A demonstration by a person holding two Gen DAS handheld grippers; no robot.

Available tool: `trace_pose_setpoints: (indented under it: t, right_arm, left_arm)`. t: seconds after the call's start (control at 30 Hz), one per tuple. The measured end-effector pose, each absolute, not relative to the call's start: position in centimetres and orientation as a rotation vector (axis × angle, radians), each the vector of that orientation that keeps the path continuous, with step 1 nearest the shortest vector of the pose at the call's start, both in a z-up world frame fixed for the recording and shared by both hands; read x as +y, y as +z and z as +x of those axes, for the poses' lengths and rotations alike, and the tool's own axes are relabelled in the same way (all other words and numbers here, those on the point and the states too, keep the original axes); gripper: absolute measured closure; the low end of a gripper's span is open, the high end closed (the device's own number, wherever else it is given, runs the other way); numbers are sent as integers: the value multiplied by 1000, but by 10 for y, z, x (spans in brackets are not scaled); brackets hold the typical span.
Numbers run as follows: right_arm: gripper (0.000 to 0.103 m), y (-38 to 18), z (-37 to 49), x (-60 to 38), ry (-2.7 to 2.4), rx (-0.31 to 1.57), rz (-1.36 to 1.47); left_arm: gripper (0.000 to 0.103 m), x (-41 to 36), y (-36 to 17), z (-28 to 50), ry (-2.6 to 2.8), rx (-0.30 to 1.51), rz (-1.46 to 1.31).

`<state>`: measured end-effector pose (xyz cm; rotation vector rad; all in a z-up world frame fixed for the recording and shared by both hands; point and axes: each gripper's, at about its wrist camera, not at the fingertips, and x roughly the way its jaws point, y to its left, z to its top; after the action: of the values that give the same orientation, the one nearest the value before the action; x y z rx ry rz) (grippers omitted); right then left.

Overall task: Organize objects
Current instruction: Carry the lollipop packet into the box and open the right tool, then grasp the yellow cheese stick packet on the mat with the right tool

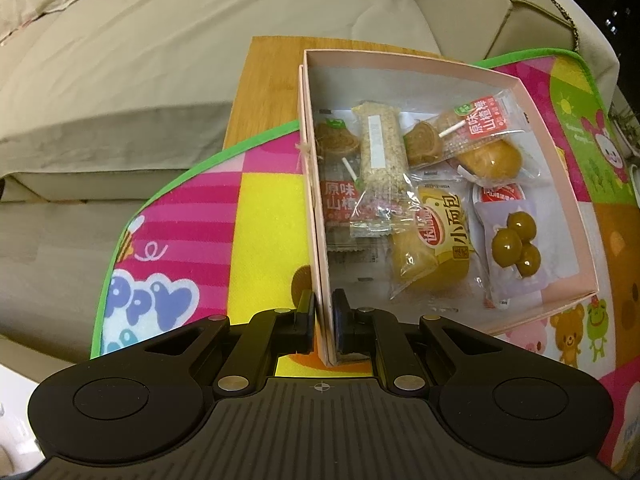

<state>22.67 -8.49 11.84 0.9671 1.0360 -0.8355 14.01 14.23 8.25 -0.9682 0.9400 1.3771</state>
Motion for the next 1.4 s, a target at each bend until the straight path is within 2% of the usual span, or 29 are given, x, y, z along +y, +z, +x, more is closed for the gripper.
trace_pose_setpoints:
  t: [0.17,0.37,0.47,0.6,0.67,0.8,0.9,1.0,1.27,1.4]
  right_arm:
    - [53,103,197,-95,-918,1076,976]
    - [53,70,203,-148,-962,1027,996]
    - [60,40,211,-182,-1019,1016,1096]
    - [60,14,230,-216,-1109,984,1141]
    - [60,1,241,-226,-1150,1037,1102]
    - [69,-20,256,-235,-1151,1135,1056]
    - [78,-20,258,-230,-1150,1141,1056]
    - [81,-18,261,-220,-1146,1178,1059]
    - [82,11,245,-151,-1126,1188,1174]
    - [82,36,241,-116,-1163,1115,1284]
  left_arm:
    - [93,142,82,139,1393,932,-980]
    - [93,138,83,139,1424,901,-983]
    - [93,138,83,138,1433,889,-998]
    - [93,141,82,138,1436,900,-1009]
    - [93,142,82,137,1445,887,-1017]
    - [93,140,82,135,1467,858,-1040]
    - [93,140,82,133,1456,853,-1041]
    - [93,142,82,135,1447,868,-1034]
    - [93,142,82,136,1444,882,-1033]
    - [93,142,83,138,1432,906,-1010]
